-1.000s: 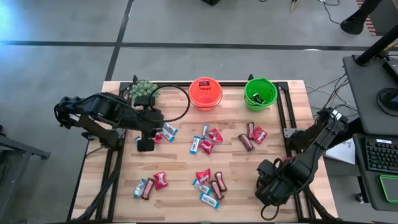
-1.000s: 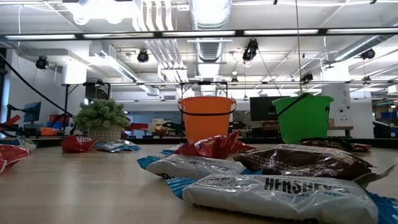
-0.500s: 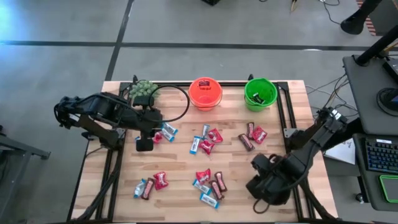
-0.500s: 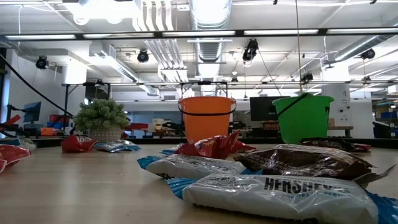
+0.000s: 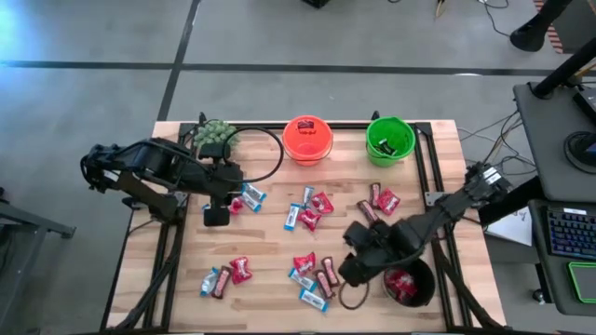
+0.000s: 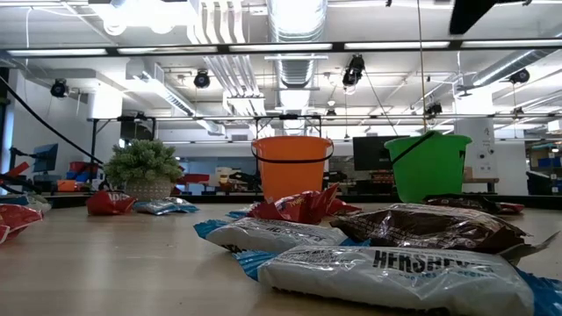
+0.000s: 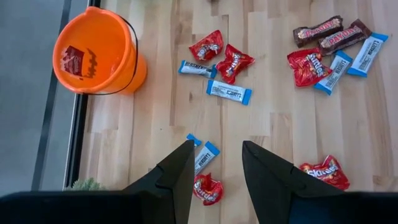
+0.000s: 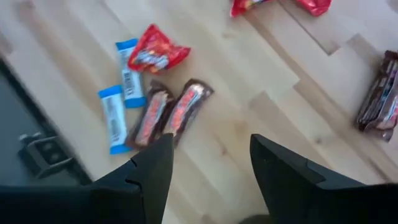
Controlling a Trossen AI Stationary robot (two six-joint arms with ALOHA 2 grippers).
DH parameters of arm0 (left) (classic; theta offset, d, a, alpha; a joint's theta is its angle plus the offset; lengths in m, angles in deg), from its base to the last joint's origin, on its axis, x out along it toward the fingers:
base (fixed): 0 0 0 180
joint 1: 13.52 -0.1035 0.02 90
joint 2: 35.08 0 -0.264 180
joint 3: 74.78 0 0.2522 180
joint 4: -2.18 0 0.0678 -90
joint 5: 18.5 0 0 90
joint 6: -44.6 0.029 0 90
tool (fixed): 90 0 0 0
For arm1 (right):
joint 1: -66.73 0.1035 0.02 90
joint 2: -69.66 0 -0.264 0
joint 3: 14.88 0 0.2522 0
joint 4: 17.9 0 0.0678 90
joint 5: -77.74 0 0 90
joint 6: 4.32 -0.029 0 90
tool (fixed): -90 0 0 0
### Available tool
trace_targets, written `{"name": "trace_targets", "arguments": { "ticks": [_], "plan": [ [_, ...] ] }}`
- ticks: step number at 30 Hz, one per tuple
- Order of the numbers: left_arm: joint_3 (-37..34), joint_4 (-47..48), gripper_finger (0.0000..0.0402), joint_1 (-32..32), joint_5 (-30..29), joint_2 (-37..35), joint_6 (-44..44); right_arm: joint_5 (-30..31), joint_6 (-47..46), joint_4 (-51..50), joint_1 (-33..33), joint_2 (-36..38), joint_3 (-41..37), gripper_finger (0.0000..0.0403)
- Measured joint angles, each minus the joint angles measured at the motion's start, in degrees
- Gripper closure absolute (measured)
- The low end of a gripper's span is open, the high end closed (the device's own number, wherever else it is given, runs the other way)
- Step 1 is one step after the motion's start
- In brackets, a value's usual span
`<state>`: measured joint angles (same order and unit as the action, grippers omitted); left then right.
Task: Organize candy in baskets
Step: Put the brown chocolate into the green bucket
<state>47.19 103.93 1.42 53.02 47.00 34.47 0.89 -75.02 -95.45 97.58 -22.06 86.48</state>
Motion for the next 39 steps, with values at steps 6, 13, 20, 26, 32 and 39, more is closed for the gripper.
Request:
{"name": "trace_targets", "arguments": {
  "ticks": [6,13,20,26,32,39],
  "plan": [
    [0.0,0.0,0.0284,0.0,0.0,0.0,-0.9,-0.7,3.3,-0.1,-3.9,-5.3,-0.3,0.0201],
    [0.0,0.0,0.0284,0.0,0.0,0.0,-1.4,-5.3,5.5,3.5,-5.0,-10.6,-0.3,0.0202],
    [0.0,-0.1,0.0284,0.0,0.1,0.0,-1.5,-9.6,6.2,12.4,-5.0,-15.3,-0.3,0.0202],
    [0.0,-0.1,0.0284,0.0,0.1,0.0,-1.5,-10.3,4.1,12.6,-5.0,-16.6,-0.3,0.0202],
    [0.0,-0.1,0.0284,0.0,0.1,0.0,-2.0,-10.7,2.2,13.3,-4.8,-16.8,-0.4,0.0202],
    [0.0,-0.1,0.0284,0.0,1.7,0.0,-2.4,-11.0,-0.8,16.7,-4.8,-16.8,-3.4,0.0202]
  ]
}}
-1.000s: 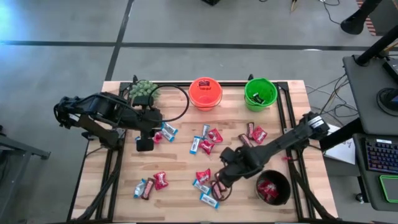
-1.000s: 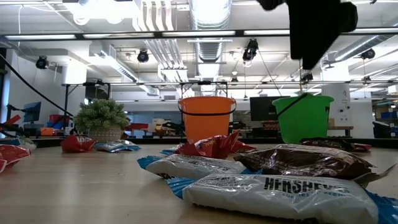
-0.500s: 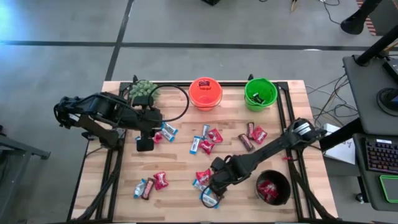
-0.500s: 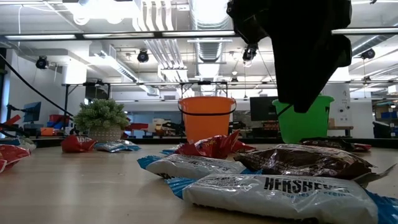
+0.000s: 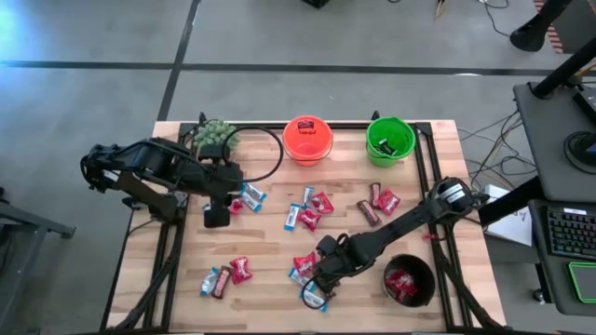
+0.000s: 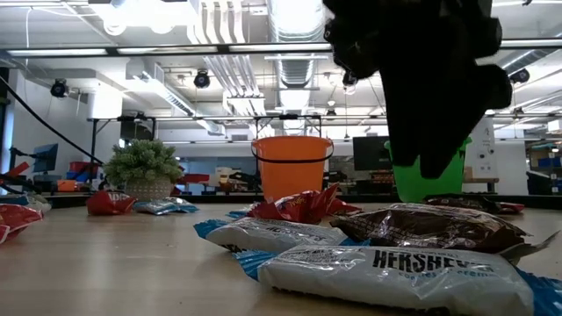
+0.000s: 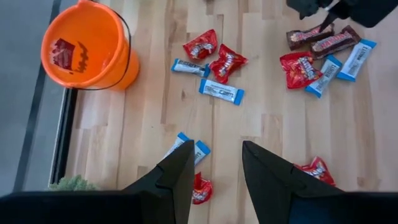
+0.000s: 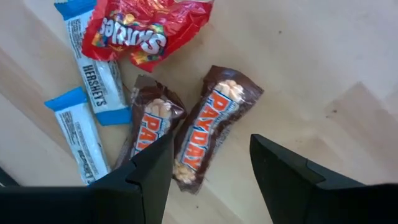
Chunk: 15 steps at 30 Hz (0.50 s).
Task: Organize candy in baskets
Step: Put the brown chocolate into the green bucket
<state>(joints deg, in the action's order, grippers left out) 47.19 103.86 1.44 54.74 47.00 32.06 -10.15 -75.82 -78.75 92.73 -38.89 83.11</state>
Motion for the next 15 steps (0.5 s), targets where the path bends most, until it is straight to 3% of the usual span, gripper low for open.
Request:
{"name": "trace_targets", "arguments": {
  "ticks": [15],
  "plan": [
    [0.0,0.0,0.0284,0.0,1.0,0.0,0.0,-2.0,-3.1,9.0,0.0,0.0,-6.3,0.0202]
  ]
}}
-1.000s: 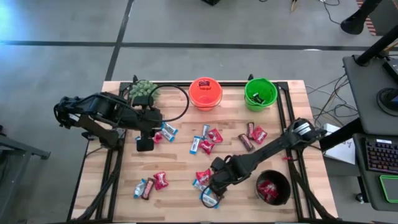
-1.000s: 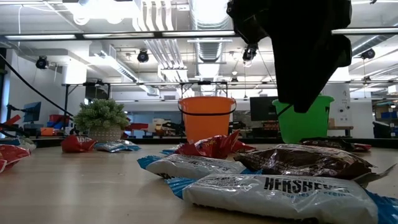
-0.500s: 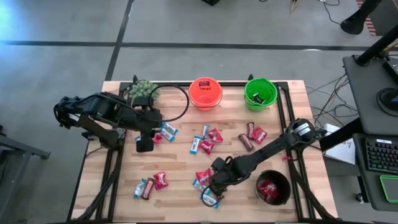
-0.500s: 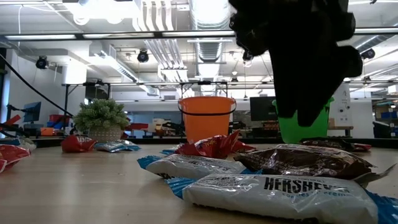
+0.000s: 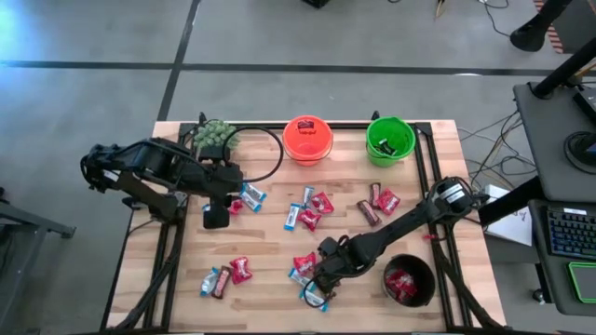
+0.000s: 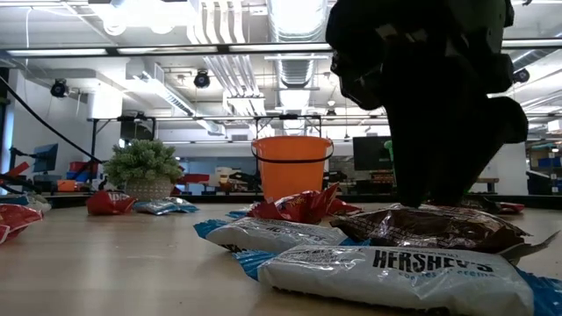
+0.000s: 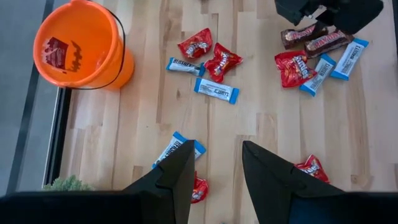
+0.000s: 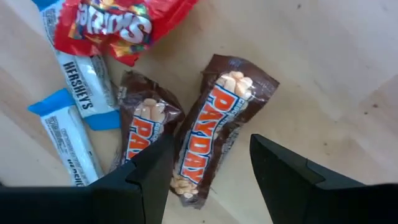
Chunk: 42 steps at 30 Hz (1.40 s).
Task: Organize candy in baskets
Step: Put the brown chocolate into the green bucket
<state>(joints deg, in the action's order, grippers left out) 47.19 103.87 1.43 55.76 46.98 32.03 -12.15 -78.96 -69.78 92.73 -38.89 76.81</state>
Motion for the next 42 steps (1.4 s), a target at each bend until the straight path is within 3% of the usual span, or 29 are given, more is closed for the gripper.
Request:
{"name": "trace_targets", "arguments": {
  "ticks": [12,15,20,22,31,42],
  "plan": [
    [0.0,0.0,0.0284,0.0,-0.1,0.0,0.0,-0.7,-0.8,4.5,0.0,0.0,-4.1,0.0214],
    [0.0,0.0,0.0284,0.0,-0.1,0.0,0.0,-0.8,-0.8,4.5,0.0,0.0,-4.3,0.0252],
    [0.0,0.0,0.0284,0.0,-0.1,0.0,0.0,-0.9,-1.3,4.8,0.0,0.1,-4.5,0.0360],
    [0.0,0.1,0.0284,0.0,-0.1,0.0,0.0,-1.5,-1.2,4.8,0.0,0.2,-4.4,0.0380],
    [0.0,0.9,0.0284,0.0,-0.1,0.0,0.0,-3.5,0.6,3.7,0.0,3.1,-1.1,0.0389],
    [0.0,1.3,0.0284,0.0,-0.2,-0.4,3.7,5.1,6.0,-5.1,-1.8,13.9,1.5,0.0390]
  ]
}}
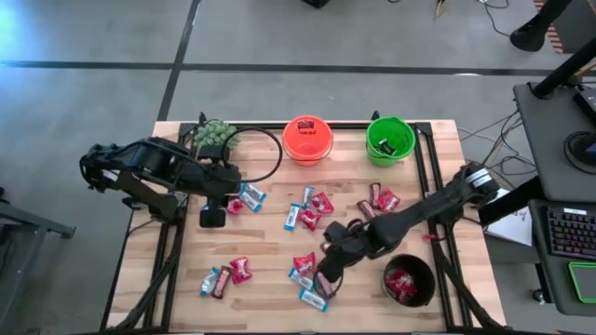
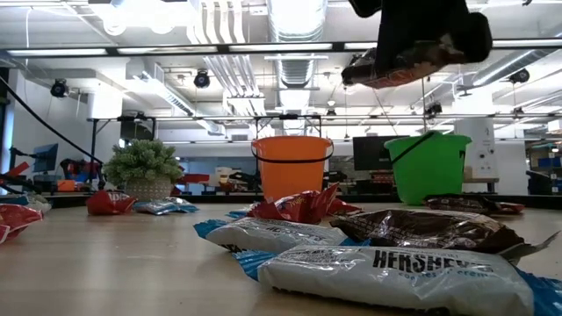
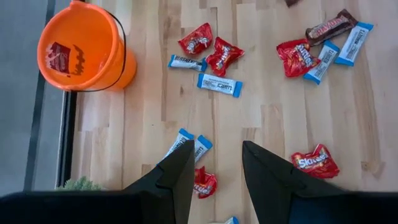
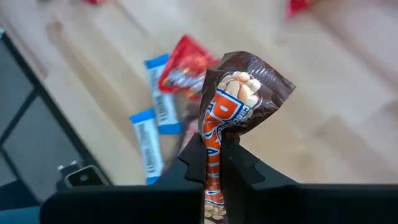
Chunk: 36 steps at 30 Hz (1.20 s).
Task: Organize candy in baskets
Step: Put the brown chocolate into the green bucket
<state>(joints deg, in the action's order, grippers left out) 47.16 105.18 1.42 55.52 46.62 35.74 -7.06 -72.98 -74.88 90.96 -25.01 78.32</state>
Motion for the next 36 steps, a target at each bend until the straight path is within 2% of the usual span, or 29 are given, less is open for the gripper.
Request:
{"name": "trace_targets", "arguments": {
  "ticks": [3,8,19,25,36],
  "plan": [
    [0.0,0.0,0.0284,0.0,-0.8,-0.1,1.4,1.4,2.0,-4.5,-1.5,2.7,0.0,0.0390],
    [0.0,0.2,0.0284,-0.1,-6.5,-0.2,4.0,2.9,6.4,-10.0,-5.0,7.1,0.0,0.0390],
    [0.0,0.8,0.0284,-4.6,-18.6,-1.0,6.8,4.0,21.6,-11.4,-18.0,17.5,0.0,0.0390],
    [0.0,0.8,0.0284,-12.2,-25.2,-1.1,8.9,4.0,31.2,-11.4,-29.0,22.6,0.0,0.0390],
    [0.0,0.8,0.0284,-28.5,-25.5,0.3,12.6,0.8,44.6,-12.7,-46.4,27.6,0.0,0.0390]
  ]
}}
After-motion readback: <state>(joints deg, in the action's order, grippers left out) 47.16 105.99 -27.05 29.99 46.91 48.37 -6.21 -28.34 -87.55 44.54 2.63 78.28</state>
